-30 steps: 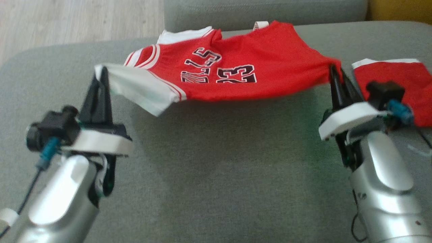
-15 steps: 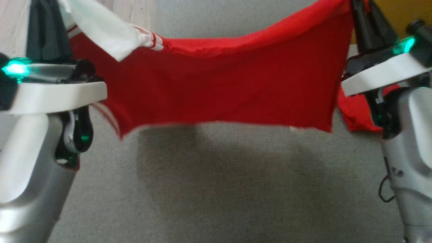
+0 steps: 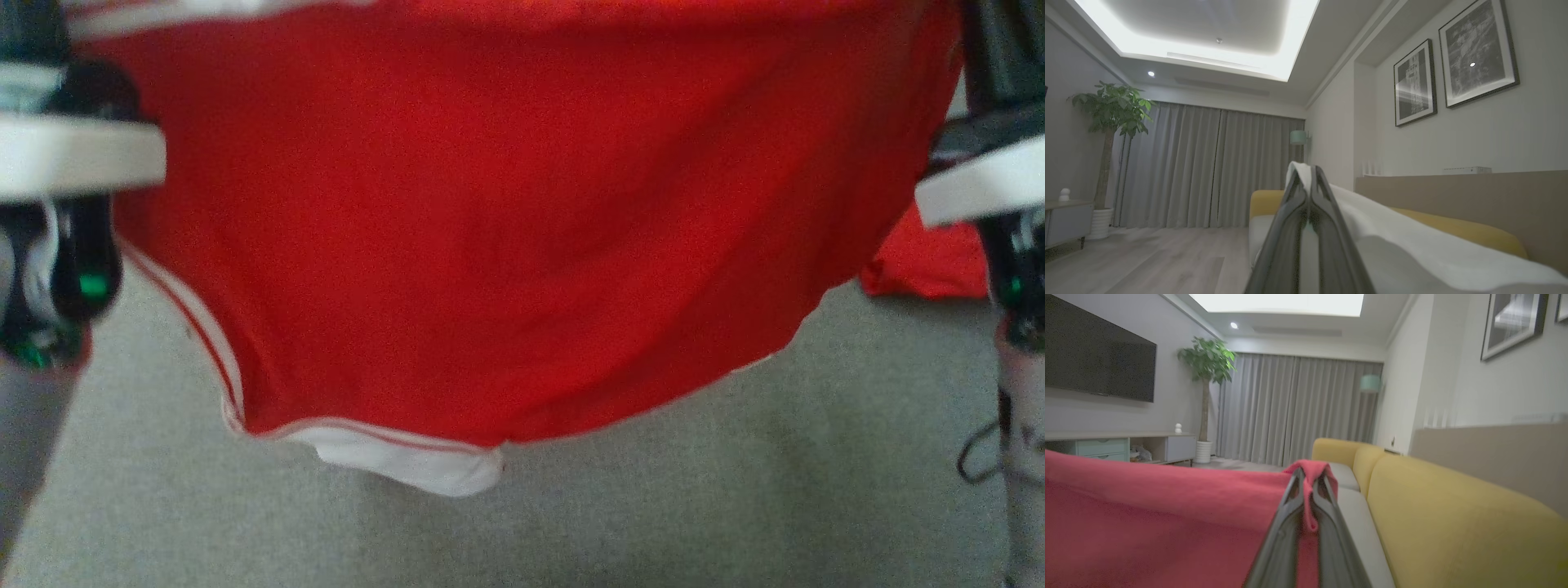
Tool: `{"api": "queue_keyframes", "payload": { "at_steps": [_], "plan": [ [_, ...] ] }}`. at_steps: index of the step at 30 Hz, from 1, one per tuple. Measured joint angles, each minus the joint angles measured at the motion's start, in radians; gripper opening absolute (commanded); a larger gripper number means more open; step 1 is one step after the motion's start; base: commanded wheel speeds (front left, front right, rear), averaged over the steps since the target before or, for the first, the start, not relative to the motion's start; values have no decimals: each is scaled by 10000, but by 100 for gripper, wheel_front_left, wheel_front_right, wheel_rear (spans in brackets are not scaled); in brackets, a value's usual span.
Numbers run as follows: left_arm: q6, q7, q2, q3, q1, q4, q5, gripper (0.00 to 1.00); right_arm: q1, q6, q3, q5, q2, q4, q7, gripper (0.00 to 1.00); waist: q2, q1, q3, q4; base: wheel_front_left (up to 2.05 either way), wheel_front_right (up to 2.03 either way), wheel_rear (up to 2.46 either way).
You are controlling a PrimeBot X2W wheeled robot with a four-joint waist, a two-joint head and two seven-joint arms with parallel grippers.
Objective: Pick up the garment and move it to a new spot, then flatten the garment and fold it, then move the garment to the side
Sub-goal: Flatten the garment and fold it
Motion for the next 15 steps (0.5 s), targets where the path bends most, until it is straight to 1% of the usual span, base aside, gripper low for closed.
{"api": "queue_keyframes", "payload": {
  "at_steps": [1, 3, 7, 9, 12, 14, 15],
  "plan": [
    [-169, 123, -10, -142, -420, 430, 2, 0, -218, 0, -54, 96, 67, 198, 134, 0, 0, 0, 178, 21, 0, 0, 0],
    [-602, 261, -65, -431, -1421, 1509, 42, 0, -907, 0, 50, 100, -12, 813, 230, 0, 0, 2, 571, 57, 0, 0, 0],
    [-1379, 140, -405, -637, -3900, 4207, 376, 0, -3507, 0, 453, 119, -148, 2999, 38, 0, 0, 4, 1506, 102, 0, 0, 0],
    [-1676, -171, -604, -732, -5191, 5517, 717, 0, -5021, 0, 477, 146, -104, 4332, -370, 0, 0, 5, 1984, 127, 0, 0, 0],
    [-1778, -945, -963, -640, -6852, 7171, 1058, 0, -6955, 0, 502, 15, -29, 6080, -1388, 0, -1, 6, 2633, 177, 0, 0, 0],
    [-1898, -1561, -1143, -516, -7715, 8065, 1164, 0, -7900, 0, 500, -234, 44, 7070, -2203, 0, -1, 6, 2980, 227, 0, 0, 0],
    [-2025, -1841, -1229, -506, -8051, 8473, 1210, 0, -8245, 0, 497, -372, 98, 7519, -2606, 0, -1, 7, 3118, 264, 0, 0, 0]
  ]
}}
